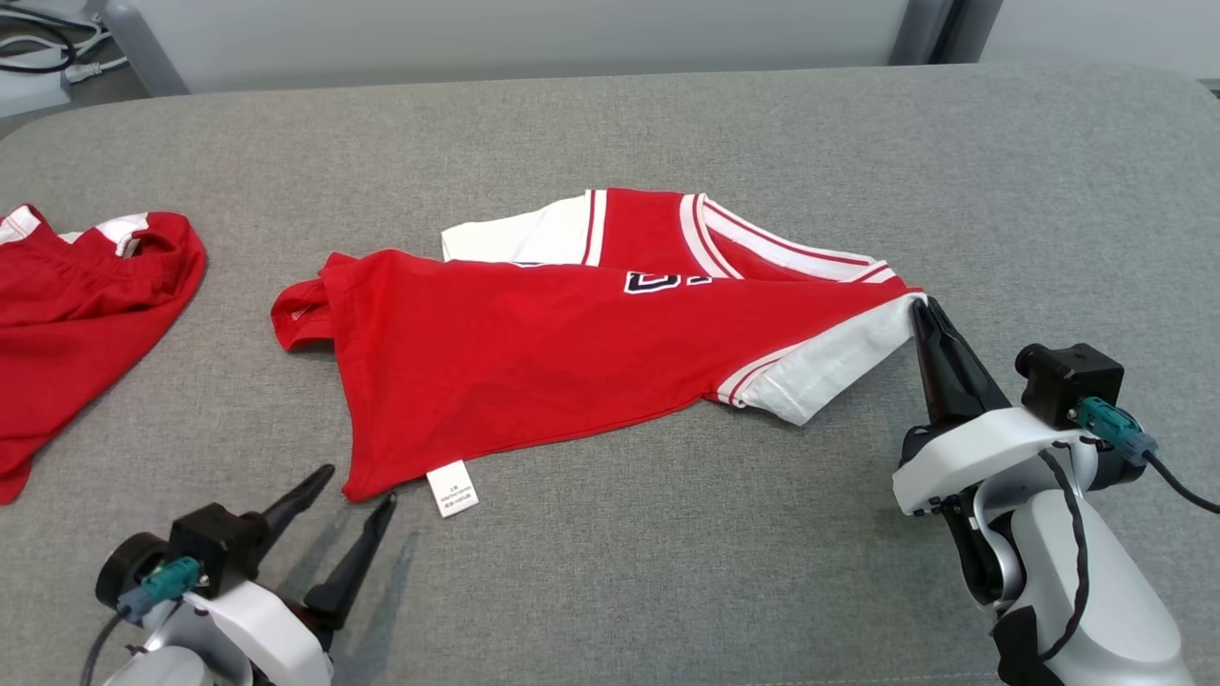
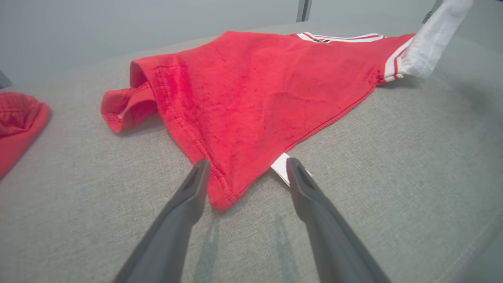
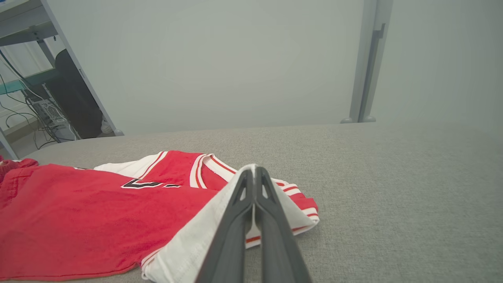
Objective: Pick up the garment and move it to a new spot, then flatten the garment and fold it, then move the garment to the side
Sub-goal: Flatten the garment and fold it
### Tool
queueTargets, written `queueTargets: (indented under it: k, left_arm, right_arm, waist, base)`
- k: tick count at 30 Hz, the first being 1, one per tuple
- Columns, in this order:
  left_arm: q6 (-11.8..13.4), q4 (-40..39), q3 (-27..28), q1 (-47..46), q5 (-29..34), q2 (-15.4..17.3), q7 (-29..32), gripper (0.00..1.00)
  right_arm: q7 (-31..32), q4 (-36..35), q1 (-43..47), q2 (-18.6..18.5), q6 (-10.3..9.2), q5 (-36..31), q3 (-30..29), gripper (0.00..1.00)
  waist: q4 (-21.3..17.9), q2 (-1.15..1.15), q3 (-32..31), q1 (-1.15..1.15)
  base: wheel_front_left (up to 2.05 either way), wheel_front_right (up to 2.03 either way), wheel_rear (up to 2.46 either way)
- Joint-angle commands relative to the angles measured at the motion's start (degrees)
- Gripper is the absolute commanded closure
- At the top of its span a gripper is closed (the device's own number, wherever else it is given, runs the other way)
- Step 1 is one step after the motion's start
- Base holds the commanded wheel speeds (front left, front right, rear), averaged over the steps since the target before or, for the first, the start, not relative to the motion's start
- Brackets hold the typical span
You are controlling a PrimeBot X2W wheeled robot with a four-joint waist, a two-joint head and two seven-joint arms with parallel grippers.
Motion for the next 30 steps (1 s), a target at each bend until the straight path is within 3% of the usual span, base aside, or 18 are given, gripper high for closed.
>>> queueTargets:
  k: [1, 7, 17, 30]
  left_arm:
    - [0.09, -0.12, 3.51, 0.05, 1.02, 0.72, -0.35, 0.0]
    - [0.03, 2.06, 6.49, 1.04, 7.58, -2.27, -0.35, 0.0]
    - [0.12, 2.89, 11.54, 1.95, 18.25, -3.87, -0.35, 0.0]
    - [0.11, 6.86, 15.97, 1.67, 24.06, -4.94, -0.35, 0.0]
  right_arm:
    - [-0.33, -1.01, 0.0, 0.35, -0.01, 0.8, 1.68, 1.0]
    - [-0.74, -0.06, 0.03, 0.35, -0.01, 2.16, 3.02, 1.0]
    - [-1.2, 0.24, 0.47, 0.35, -0.01, 2.83, 3.53, 1.0]
    - [-1.54, -1.03, 2.32, 0.35, -0.01, 5.19, 4.21, 1.0]
  waist:
    - [-0.32, 0.0, -0.22, 0.0]
    - [-1.66, 0.0, -0.28, 0.0]
    - [-3.35, 0.0, 0.84, 0.0]
    - [-5.47, 0.0, 2.78, 0.0]
  base:
    - [0.0, 0.0, 0.0]
    - [0.0, 0.0, 0.0]
    - [0.0, 0.0, 0.0]
    - [0.0, 0.0, 0.0]
